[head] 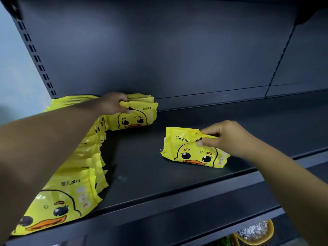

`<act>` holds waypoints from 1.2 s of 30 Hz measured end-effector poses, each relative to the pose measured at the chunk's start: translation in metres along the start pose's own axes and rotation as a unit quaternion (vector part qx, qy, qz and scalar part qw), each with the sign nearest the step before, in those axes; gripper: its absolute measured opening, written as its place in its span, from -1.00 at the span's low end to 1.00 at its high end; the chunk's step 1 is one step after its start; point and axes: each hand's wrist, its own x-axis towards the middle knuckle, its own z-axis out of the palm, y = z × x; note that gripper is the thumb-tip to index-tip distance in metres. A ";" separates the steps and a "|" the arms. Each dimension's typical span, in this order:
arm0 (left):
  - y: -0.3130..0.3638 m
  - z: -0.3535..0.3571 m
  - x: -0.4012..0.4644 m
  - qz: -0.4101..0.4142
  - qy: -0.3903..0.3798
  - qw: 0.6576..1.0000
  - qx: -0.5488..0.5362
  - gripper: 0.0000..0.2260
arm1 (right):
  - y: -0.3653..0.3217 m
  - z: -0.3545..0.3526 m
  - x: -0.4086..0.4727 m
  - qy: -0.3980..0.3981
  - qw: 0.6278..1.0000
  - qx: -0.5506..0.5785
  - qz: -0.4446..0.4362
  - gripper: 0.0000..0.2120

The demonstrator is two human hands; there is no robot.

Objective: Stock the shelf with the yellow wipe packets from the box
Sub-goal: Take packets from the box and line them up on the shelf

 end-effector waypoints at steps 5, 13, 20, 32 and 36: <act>-0.012 0.002 0.006 -0.007 0.008 1.000 0.006 -0.44 | -0.001 0.005 0.004 -0.006 1.000 -0.004 -0.002 -0.79; -0.017 0.004 0.005 -0.017 0.061 0.992 0.105 -0.50 | -0.014 0.008 0.017 -0.039 0.999 0.000 -0.007 -0.91; -0.020 -0.042 -0.043 0.030 0.128 0.990 0.044 -0.66 | -0.045 0.003 0.067 -0.056 0.996 -0.069 -0.016 -0.77; -0.045 -0.060 -0.172 0.064 0.152 0.986 -0.036 -0.82 | -0.108 0.063 0.177 -0.081 0.985 -0.143 -0.061 -0.63; -0.047 -0.056 -0.180 0.050 0.151 0.986 -0.042 -0.74 | -0.111 0.075 0.185 -0.063 0.983 -0.156 -0.068 -0.57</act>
